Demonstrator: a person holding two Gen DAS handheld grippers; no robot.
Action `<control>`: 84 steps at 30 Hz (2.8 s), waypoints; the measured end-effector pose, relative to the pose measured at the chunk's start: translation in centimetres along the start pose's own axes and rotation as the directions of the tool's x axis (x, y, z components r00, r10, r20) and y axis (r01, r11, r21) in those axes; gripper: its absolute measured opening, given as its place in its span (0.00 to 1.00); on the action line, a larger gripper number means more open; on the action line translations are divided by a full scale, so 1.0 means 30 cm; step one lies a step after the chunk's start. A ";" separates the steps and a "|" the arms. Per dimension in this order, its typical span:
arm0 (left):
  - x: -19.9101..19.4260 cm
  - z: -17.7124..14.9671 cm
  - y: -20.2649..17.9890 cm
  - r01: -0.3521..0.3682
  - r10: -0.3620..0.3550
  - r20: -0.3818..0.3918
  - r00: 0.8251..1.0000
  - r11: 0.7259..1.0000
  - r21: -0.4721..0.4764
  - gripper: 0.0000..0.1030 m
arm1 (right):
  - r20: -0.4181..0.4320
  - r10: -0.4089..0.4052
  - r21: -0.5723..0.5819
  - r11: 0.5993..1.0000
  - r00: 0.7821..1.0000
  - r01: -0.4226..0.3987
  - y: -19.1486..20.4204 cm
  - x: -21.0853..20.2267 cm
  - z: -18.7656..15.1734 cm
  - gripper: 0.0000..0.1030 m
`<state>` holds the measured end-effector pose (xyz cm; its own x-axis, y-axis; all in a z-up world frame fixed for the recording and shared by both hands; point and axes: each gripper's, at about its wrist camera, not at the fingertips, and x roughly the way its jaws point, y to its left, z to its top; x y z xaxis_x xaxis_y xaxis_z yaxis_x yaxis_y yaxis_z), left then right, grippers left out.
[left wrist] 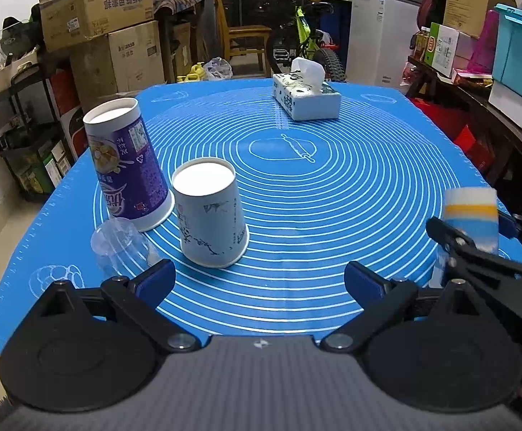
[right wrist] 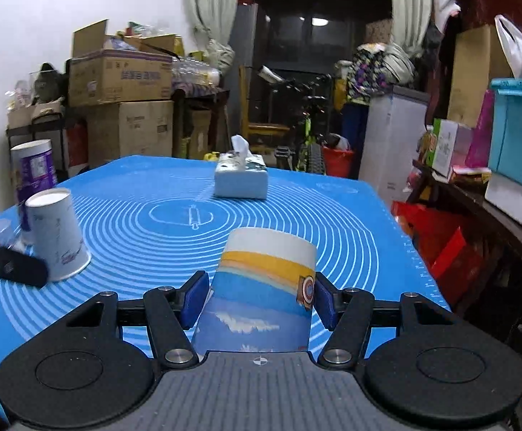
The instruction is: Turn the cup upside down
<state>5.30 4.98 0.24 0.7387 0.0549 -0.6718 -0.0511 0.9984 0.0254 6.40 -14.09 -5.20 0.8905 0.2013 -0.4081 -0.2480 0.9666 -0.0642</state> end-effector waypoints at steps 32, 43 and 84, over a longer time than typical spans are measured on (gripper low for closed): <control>-0.128 -0.134 -0.135 0.128 -0.129 0.017 0.991 0.989 0.069 0.96 | -0.155 0.045 0.144 0.989 0.987 -0.023 -0.172 -0.347 -0.059 0.89; -0.140 -0.176 -0.192 0.152 -0.153 -0.003 0.988 0.980 0.125 0.96 | -0.183 0.068 0.162 0.986 0.981 -0.038 -0.198 -0.350 -0.087 0.89; -0.113 -0.196 -0.222 0.145 -0.140 -0.039 0.989 0.977 0.155 0.96 | -0.208 0.064 0.178 0.984 0.976 -0.027 -0.203 -0.334 -0.110 0.89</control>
<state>-0.81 -1.96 -2.01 0.7117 -0.0862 -0.6972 0.1610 0.9860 0.0424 -2.26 -22.51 -3.72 0.7735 0.2255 -0.5923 -0.1997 0.9737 0.1100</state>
